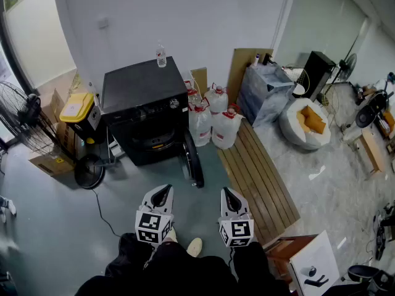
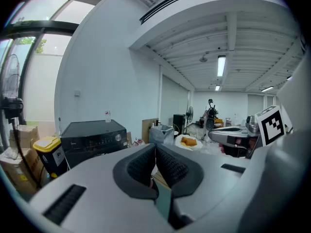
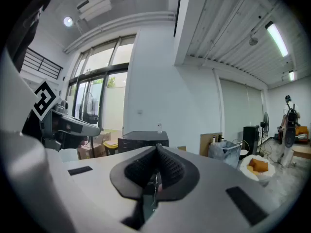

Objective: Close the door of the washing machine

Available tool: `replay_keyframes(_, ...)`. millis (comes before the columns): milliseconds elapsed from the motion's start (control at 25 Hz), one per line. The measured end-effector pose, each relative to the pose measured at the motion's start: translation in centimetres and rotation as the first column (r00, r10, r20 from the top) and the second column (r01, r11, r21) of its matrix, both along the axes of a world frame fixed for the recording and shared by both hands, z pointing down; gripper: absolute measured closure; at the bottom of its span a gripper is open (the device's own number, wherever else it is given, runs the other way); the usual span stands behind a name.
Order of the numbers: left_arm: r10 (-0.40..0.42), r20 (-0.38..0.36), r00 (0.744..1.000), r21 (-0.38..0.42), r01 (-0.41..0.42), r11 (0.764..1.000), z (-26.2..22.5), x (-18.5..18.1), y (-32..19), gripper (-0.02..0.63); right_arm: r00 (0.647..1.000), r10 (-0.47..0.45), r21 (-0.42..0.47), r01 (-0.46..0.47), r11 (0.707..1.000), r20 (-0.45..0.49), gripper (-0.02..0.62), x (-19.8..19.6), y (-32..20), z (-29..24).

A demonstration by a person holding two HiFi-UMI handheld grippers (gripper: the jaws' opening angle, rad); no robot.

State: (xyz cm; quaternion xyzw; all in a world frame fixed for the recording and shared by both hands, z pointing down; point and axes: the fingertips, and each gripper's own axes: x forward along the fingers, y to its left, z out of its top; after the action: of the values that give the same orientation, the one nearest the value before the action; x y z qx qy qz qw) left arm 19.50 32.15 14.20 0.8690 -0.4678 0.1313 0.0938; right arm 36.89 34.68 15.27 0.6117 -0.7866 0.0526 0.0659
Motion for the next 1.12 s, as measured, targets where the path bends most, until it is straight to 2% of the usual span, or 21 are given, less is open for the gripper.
replay_keyframes(840,0.004,0.000,1.000,0.006,-0.004,1.000,-0.1,0.7,-2.8,0.581,1.000,-0.010,0.006,0.010,1.000,0.010,0.578,0.2,-3.5,-0.3)
replay_keyframes(1120,-0.016,0.001,1.000,-0.039,0.016,0.999,2.4,-0.7,-4.7,0.581,0.999,-0.027,-0.055,0.028,0.998,0.019,0.578,-0.9,-5.8,2.5)
